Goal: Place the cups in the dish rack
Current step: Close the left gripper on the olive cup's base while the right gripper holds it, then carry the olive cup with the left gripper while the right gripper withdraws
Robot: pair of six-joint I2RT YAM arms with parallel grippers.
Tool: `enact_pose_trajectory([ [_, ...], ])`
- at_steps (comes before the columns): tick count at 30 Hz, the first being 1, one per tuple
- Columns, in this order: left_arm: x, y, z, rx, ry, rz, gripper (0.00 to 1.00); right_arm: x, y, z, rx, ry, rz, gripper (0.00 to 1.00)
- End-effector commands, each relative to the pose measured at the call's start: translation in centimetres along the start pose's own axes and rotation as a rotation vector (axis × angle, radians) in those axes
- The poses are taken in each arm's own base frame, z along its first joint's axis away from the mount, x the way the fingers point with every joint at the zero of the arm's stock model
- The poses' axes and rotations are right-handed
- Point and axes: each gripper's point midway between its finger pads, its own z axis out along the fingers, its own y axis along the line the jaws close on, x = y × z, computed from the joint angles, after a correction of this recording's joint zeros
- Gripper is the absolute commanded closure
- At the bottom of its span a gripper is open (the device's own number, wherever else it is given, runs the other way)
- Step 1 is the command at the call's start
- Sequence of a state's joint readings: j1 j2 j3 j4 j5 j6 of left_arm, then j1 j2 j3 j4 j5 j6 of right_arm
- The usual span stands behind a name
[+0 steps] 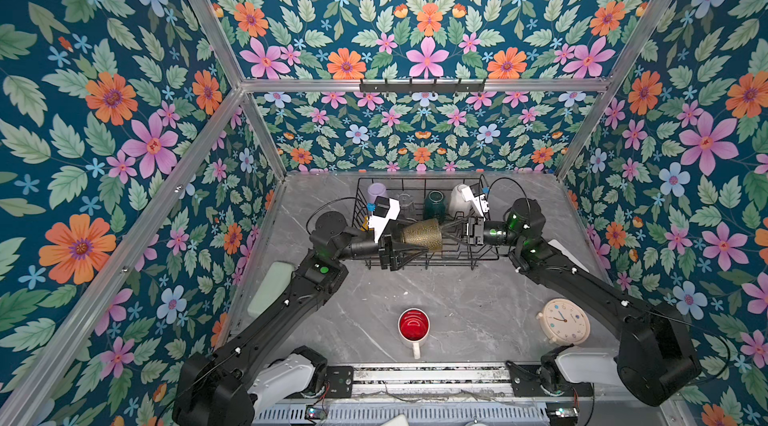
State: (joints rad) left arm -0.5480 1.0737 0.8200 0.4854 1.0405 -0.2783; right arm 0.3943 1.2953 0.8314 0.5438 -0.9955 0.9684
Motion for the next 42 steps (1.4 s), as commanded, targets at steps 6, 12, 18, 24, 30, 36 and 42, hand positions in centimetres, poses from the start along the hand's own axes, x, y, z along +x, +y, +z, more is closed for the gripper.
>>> enact_pose_trajectory([
  [6, 0.4, 4.6, 0.1, -0.231, 0.081, 0.006, 1.00, -1.1, -4.4, -5.4, 0.354, -0.198, 0.009, 0.28],
  [12, 1.4, 8.9, 0.5, -0.390, 0.175, -0.078, 1.00, -1.0, -4.6, -8.9, 0.553, -0.292, -0.073, 0.12],
  [18, 3.3, 12.7, 0.9, -0.516, 0.292, -0.181, 1.00, -1.4, -4.7, -11.6, 0.669, -0.401, -0.127, 0.01],
  [24, 5.2, 14.1, 2.4, -0.545, 0.392, -0.236, 1.00, -1.5, -4.8, -12.5, 0.708, -0.436, -0.142, 0.01],
  [30, 7.5, 16.0, 3.2, -0.633, 0.519, -0.253, 1.00, -1.1, -5.4, -13.1, 0.742, -0.443, -0.142, 0.01],
  [36, 9.8, 17.1, 4.6, -0.677, 0.626, -0.260, 1.00, -0.8, -5.5, -13.4, 0.754, -0.445, -0.153, 0.01],
  [42, 12.7, 18.1, 6.0, -0.712, 0.729, -0.272, 1.00, -0.6, -5.8, -13.6, 0.770, -0.435, -0.156, 0.01],
])
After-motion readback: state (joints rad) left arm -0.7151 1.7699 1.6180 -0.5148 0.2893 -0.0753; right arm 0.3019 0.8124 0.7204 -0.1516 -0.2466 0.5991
